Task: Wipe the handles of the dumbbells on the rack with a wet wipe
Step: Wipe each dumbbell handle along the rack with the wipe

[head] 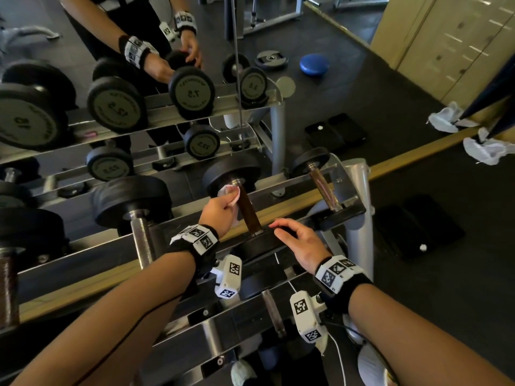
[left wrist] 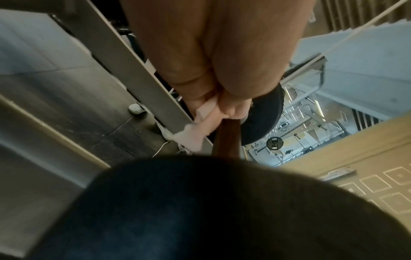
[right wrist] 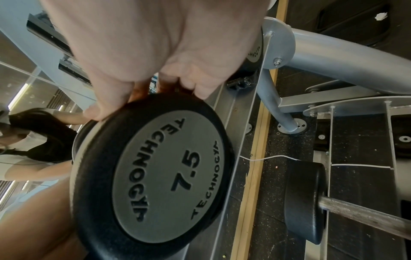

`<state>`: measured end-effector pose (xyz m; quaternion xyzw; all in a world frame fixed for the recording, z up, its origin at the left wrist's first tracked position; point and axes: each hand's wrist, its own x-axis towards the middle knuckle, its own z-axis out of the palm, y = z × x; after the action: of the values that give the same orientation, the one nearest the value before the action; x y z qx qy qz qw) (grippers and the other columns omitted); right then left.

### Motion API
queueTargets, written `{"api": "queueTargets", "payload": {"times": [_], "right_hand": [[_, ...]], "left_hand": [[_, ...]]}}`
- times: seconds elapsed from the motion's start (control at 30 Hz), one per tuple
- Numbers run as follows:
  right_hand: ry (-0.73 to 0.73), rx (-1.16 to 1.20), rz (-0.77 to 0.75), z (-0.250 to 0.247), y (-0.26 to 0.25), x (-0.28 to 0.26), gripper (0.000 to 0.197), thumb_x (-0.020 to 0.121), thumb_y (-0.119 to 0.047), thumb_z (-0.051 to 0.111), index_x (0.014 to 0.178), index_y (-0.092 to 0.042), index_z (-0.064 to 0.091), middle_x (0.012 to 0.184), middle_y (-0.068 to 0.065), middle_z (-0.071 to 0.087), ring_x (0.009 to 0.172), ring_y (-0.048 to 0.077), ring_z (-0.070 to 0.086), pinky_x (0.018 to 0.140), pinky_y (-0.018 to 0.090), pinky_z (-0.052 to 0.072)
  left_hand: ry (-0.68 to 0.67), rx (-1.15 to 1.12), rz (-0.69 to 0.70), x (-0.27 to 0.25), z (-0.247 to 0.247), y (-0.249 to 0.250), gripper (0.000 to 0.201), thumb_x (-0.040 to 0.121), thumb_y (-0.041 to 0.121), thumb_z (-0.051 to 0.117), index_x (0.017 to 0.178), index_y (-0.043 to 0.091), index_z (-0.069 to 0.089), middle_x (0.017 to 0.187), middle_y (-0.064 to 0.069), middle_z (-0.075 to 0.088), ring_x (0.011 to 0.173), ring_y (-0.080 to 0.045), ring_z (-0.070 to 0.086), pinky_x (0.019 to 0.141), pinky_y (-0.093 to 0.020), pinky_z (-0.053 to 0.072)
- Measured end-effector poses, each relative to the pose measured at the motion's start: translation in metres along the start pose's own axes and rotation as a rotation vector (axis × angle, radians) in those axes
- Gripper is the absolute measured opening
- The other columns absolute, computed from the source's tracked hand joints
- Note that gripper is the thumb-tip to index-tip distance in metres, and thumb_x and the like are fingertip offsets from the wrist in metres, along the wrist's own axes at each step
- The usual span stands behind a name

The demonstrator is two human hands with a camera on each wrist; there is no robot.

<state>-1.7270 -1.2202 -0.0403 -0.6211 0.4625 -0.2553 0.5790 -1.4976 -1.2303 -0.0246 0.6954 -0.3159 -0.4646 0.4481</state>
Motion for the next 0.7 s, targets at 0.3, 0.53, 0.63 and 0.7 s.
{"api": "queueTargets", "payload": {"times": [0.3,0.53,0.63,0.7], "right_hand": [[-0.022,-0.007,0.013,0.001,0.009,0.008,0.024,0.087,-0.05,0.061,0.107,-0.039,0.067,0.113,-0.021,0.066,0.11,0.001,0.06,0.104,0.037,0.047],[-0.037,-0.004,0.017,-0.001,0.009,0.006,0.035,0.08,-0.064,0.059,0.108,-0.043,0.065,0.112,-0.018,0.066,0.107,0.004,0.063,0.096,0.036,0.051],[-0.027,-0.012,-0.001,0.0,0.008,0.004,0.024,0.086,-0.054,0.059,0.107,-0.045,0.065,0.113,-0.022,0.065,0.109,-0.001,0.06,0.098,0.029,0.047],[-0.021,0.001,0.006,0.001,0.008,0.005,0.016,0.093,-0.04,0.059,0.108,-0.041,0.066,0.118,-0.019,0.064,0.114,0.002,0.058,0.104,0.034,0.046]], "left_hand": [[-0.289,0.3,0.108,-0.041,-0.009,-0.017,0.025,0.097,0.013,0.06,0.119,0.012,0.072,0.109,-0.002,0.072,0.103,-0.015,0.064,0.094,-0.029,0.052],[-0.209,-0.301,-0.041,-0.039,-0.02,0.006,0.022,0.099,0.011,0.054,0.114,0.0,0.066,0.097,-0.017,0.065,0.084,-0.025,0.061,0.082,-0.039,0.054],[-0.109,-0.223,0.025,-0.03,-0.014,0.014,0.022,0.103,0.011,0.048,0.12,0.007,0.062,0.087,-0.008,0.057,0.073,-0.016,0.058,0.066,-0.024,0.054],[-0.109,-0.064,0.036,-0.028,-0.007,0.016,0.029,0.103,0.016,0.048,0.13,0.016,0.06,0.091,0.0,0.059,0.072,-0.004,0.061,0.06,-0.01,0.05]]}}
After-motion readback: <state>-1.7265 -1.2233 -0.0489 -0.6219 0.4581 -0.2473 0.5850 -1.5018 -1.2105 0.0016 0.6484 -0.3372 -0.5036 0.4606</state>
